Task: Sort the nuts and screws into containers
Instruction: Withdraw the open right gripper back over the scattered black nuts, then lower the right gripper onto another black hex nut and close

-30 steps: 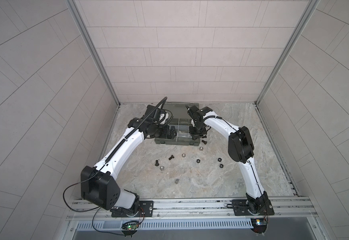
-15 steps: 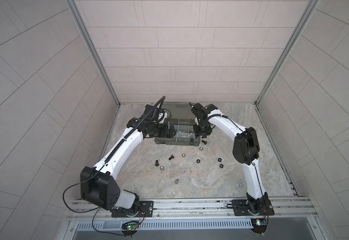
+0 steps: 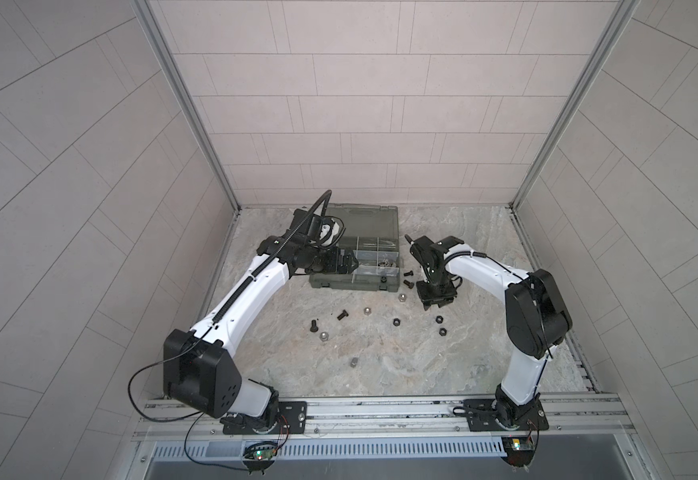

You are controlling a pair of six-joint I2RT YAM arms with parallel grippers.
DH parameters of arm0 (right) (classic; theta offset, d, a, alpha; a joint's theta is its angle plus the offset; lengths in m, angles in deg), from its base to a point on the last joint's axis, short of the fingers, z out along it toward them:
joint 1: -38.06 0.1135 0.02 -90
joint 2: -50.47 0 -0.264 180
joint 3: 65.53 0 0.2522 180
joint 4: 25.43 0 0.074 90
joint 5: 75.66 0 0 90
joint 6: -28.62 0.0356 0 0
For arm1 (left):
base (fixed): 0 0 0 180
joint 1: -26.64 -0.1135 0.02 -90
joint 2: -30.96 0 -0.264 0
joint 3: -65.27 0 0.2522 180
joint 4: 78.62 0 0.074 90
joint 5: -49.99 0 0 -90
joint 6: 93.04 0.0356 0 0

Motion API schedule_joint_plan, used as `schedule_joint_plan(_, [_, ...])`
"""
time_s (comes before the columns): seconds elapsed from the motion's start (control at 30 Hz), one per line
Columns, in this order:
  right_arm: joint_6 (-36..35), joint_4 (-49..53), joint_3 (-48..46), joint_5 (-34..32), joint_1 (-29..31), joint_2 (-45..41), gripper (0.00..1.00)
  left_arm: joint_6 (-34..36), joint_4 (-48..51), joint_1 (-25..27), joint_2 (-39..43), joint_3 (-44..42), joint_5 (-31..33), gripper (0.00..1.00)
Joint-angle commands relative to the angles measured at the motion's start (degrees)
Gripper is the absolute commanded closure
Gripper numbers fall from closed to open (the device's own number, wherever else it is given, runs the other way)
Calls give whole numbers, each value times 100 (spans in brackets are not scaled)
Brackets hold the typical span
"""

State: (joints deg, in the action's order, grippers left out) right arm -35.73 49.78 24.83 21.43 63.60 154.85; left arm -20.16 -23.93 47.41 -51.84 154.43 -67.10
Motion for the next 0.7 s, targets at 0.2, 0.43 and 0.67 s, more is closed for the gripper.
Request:
schedule_joint_plan(0.2, [182, -607, -698, 15, -256, -295, 55, -136, -20, 155, 179, -51, -7, 0])
schedule_joint_plan(0.43, [169, -860, -1025, 181, -407, -249, 57, -151, 82, 155, 308, -100, 108, 0])
schedule_joint_plan(0.67, [159, -1019, -1109, 257, -480, -156, 65, -174, 125, 155, 353, -143, 124, 0])
